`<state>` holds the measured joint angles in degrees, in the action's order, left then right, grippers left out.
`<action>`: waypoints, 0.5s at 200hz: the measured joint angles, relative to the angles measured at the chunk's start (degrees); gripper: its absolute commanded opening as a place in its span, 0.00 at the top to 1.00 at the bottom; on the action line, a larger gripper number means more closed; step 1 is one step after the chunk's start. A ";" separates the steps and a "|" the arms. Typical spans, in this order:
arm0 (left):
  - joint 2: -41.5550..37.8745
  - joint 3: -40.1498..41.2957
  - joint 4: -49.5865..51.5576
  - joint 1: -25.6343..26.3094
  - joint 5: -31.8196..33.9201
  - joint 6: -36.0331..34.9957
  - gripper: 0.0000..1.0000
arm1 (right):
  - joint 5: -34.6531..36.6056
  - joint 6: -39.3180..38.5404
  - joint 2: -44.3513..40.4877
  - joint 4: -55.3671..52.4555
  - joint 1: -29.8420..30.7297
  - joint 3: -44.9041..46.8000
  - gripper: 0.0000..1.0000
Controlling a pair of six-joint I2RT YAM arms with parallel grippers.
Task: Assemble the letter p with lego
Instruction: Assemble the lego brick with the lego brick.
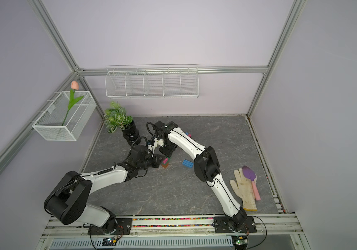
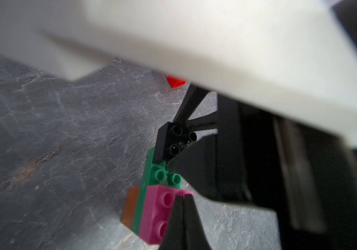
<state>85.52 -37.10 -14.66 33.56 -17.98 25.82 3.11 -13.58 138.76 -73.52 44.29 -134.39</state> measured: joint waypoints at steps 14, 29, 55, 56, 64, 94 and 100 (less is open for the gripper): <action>0.00 0.00 -0.02 0.00 0.00 0.00 1.00 | 0.02 0.09 -0.07 0.07 0.00 0.04 0.67; 0.00 0.00 0.00 0.00 0.00 0.00 1.00 | 0.00 0.28 -0.11 0.07 0.00 0.11 0.60; 0.00 0.00 0.02 0.00 -0.02 0.00 1.00 | -0.85 1.33 -0.11 0.04 -0.11 0.52 0.51; 0.00 0.00 0.02 0.00 -0.02 0.00 1.00 | -0.90 1.33 -0.11 0.04 -0.13 0.52 0.51; 0.00 0.00 0.02 0.00 -0.04 0.00 1.00 | -1.33 1.64 -0.11 0.07 -0.26 0.52 0.49; -0.02 0.00 0.02 0.00 -0.02 -0.02 1.00 | -2.08 2.69 -0.28 0.02 -0.83 0.52 0.47; -0.04 0.00 0.04 0.00 -0.02 -0.02 1.00 | -2.16 2.78 -0.48 0.02 -0.98 0.52 0.46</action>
<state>85.47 -37.10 -14.61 33.56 -18.00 25.80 0.95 -10.81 138.28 -73.49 43.31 -133.86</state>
